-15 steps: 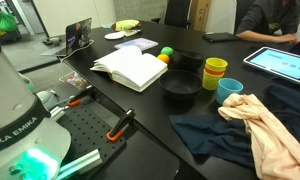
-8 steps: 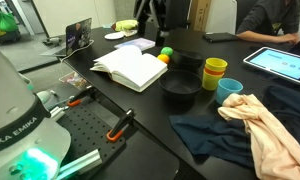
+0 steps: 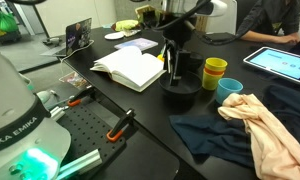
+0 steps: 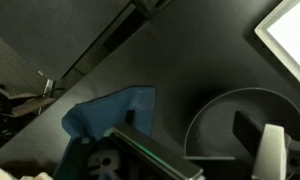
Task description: Pick up the black bowl and stack it on top of the other black bowls, pick up the blue cup and stack it in the top yellow cup
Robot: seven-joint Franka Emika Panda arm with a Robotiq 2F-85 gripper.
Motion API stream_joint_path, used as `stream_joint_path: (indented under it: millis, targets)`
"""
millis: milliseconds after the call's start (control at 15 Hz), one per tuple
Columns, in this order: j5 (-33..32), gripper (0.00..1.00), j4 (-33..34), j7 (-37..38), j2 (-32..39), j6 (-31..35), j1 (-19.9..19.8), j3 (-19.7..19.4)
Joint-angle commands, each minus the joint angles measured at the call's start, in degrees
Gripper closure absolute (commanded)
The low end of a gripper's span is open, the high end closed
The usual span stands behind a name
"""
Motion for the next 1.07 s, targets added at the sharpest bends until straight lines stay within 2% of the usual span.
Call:
stream_joint_path:
  millis: [0, 333, 667, 800, 1000]
  targets:
    - [-1.57, 0.00, 2.90, 12.57, 8.70, 7.25, 0.27, 0.52]
    - [-2.31, 0.00, 6.70, 22.41, 17.20, 11.12, 3.69, -2.63]
    - [-1.47, 0.00, 10.30, 26.61, 22.34, 12.77, 8.58, -5.29]
    - [-0.97, 0.26, 11.04, 27.23, 23.92, 13.09, 10.04, -5.73]
    - [-0.21, 0.49, 11.00, 27.67, 24.69, 13.55, 11.40, -6.30]
